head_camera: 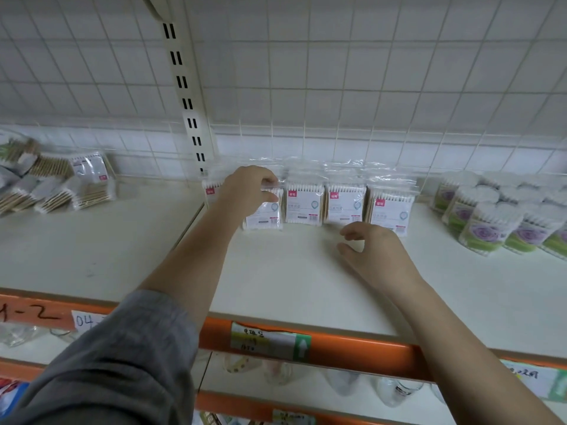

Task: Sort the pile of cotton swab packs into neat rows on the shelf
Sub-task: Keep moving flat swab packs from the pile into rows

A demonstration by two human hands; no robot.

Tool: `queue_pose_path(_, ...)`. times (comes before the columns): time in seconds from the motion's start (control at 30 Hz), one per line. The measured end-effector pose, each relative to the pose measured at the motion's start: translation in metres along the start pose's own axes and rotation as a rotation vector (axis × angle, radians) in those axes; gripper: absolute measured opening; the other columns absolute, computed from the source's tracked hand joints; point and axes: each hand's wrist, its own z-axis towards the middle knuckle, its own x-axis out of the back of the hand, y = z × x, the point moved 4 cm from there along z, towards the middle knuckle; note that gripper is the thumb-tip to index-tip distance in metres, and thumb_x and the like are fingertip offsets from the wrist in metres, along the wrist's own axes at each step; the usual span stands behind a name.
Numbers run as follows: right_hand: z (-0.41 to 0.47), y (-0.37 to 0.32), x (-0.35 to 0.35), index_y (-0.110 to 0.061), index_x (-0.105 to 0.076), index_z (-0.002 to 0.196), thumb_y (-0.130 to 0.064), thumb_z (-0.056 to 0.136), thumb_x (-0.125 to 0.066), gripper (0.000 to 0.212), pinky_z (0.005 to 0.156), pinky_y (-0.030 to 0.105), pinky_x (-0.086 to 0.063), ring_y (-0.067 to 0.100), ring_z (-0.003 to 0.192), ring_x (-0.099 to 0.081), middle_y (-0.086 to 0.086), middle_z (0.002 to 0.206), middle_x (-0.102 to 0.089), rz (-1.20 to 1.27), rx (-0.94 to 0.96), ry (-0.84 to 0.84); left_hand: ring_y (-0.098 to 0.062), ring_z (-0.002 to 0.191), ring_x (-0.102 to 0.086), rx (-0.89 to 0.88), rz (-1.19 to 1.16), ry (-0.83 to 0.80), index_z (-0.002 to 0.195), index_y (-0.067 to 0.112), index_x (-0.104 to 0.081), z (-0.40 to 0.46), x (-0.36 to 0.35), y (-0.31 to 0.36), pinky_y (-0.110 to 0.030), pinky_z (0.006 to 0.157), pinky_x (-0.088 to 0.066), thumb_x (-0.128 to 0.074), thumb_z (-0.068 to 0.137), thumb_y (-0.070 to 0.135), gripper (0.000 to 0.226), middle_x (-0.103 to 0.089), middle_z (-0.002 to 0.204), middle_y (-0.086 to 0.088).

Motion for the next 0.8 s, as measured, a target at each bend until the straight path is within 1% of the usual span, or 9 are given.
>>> queue_pose_path(0.17, -0.004, 0.000, 0.003, -0.015, -0.063, 0.117, -0.021, 0.087, -0.062, 0.031, 0.090, 0.020, -0.038, 0.013, 0.109, -0.058, -0.001, 0.115, -0.065, -0.008, 0.006, -0.035, -0.023, 0.111, -0.053, -0.009, 0.032, 0.076, 0.113, 0.016, -0.065, -0.004, -0.001, 0.003, -0.039, 0.096, -0.041, -0.077, 0.075, 0.020, 0.040, -0.063, 0.115, -0.003)
queue_pose_path(0.27, -0.009, 0.001, 0.005, -0.016, -0.061, 0.121, -0.022, 0.088, -0.060, 0.034, 0.091, 0.020, -0.038, 0.013, 0.112, -0.057, -0.001, 0.119, -0.064, -0.009, 0.016, -0.069, -0.023, 0.116, -0.050, 0.010, 0.000, 0.195, 0.114, 0.015, -0.064, -0.012, 0.002, 0.006, -0.029, 0.099, -0.036, -0.071, 0.081, 0.016, 0.034, -0.058, 0.120, -0.005)
queue_pose_path(0.37, -0.014, 0.003, 0.005, -0.017, -0.058, 0.126, -0.024, 0.090, -0.057, 0.037, 0.095, 0.020, -0.037, 0.014, 0.116, -0.055, -0.001, 0.125, -0.061, -0.026, 0.032, -0.113, -0.020, 0.115, -0.051, 0.081, -0.061, 0.316, 0.114, 0.013, -0.063, -0.027, 0.012, 0.009, -0.020, 0.094, -0.032, -0.066, 0.085, 0.012, 0.030, -0.058, 0.121, -0.005)
queue_pose_path(0.47, -0.018, 0.002, 0.005, -0.019, -0.053, 0.132, -0.027, 0.092, -0.054, 0.041, 0.097, 0.021, -0.035, 0.015, 0.122, -0.051, -0.001, 0.133, -0.057, -0.064, 0.059, -0.174, -0.019, 0.112, -0.054, 0.124, -0.062, 0.318, 0.116, 0.012, -0.063, -0.045, 0.016, 0.012, -0.016, 0.088, -0.030, -0.065, 0.085, 0.012, 0.030, -0.060, 0.119, -0.006)
queue_pose_path(0.6, -0.024, -0.004, 0.003, -0.020, -0.045, 0.139, -0.029, 0.094, -0.050, 0.046, 0.099, 0.023, -0.034, 0.019, 0.127, -0.046, 0.003, 0.138, -0.052, -0.108, 0.092, -0.240, -0.021, 0.106, -0.058, 0.182, -0.048, 0.287, 0.115, 0.010, -0.064, -0.071, 0.020, 0.014, -0.017, 0.084, -0.034, -0.064, 0.086, 0.011, 0.030, -0.064, 0.117, -0.007)
queue_pose_path(0.7, -0.030, -0.012, 0.000, -0.019, -0.043, 0.141, -0.028, 0.095, -0.048, 0.048, 0.100, 0.022, -0.032, 0.020, 0.130, -0.043, 0.004, 0.143, -0.047, -0.118, 0.109, -0.247, -0.020, 0.108, -0.058, 0.215, -0.062, 0.271, 0.116, 0.012, -0.064, -0.088, 0.024, 0.010, -0.017, 0.084, -0.034, -0.060, 0.088, 0.012, 0.028, -0.064, 0.117, -0.005)
queue_pose_path(0.8, -0.037, -0.025, -0.007, -0.018, -0.044, 0.140, -0.029, 0.094, -0.049, 0.047, 0.100, 0.022, -0.031, 0.020, 0.131, -0.043, 0.004, 0.142, -0.047, -0.112, 0.123, -0.244, -0.019, 0.108, -0.056, 0.252, -0.056, 0.267, 0.118, 0.013, -0.063, -0.105, 0.030, -0.003, -0.017, 0.085, -0.033, -0.057, 0.091, 0.014, 0.027, -0.062, 0.118, -0.006)
